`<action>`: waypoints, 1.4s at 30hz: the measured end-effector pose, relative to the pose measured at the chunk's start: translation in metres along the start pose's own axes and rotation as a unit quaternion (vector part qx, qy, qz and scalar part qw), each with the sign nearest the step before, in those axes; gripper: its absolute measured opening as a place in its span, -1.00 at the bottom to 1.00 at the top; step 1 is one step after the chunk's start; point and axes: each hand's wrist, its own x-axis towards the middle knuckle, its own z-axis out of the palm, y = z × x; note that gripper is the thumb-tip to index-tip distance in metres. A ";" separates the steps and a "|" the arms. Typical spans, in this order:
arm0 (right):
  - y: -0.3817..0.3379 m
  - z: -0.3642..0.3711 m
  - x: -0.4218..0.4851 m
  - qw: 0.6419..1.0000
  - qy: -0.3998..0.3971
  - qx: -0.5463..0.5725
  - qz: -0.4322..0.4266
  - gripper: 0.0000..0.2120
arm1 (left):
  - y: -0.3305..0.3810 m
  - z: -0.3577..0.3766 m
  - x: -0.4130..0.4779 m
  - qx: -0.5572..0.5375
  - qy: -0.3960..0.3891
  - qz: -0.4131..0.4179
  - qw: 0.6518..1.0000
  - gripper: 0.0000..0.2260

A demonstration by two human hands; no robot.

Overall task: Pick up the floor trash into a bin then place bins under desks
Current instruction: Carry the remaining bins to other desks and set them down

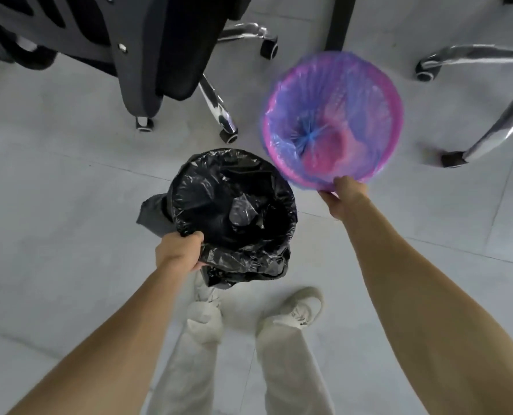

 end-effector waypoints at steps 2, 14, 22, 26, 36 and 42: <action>0.005 0.011 0.002 1.000 -0.004 0.005 0.007 -0.83 | -0.004 -0.001 0.001 0.000 -0.003 0.003 1.000 -0.92; 0.038 -0.065 -0.175 0.968 0.007 -0.251 0.020 -0.41 | -0.004 -0.094 -0.114 0.100 -0.061 0.032 0.993 -0.92; 0.039 -0.134 -0.400 0.988 0.015 -0.154 0.009 -0.50 | 0.049 -0.197 -0.250 0.254 -0.134 0.249 0.925 -0.84; 0.044 -0.166 -0.494 0.989 0.092 -0.075 -0.083 -0.74 | 0.055 -0.223 -0.313 0.292 -0.143 0.352 0.878 -0.69; 0.063 -0.269 -0.639 0.945 0.242 -0.019 -0.221 -0.69 | 0.072 -0.210 -0.476 0.188 -0.264 0.489 0.810 -0.31; 0.048 -0.368 -0.657 0.919 0.300 -0.052 -0.251 -0.72 | 0.067 -0.143 -0.579 0.295 -0.251 0.568 0.726 -0.74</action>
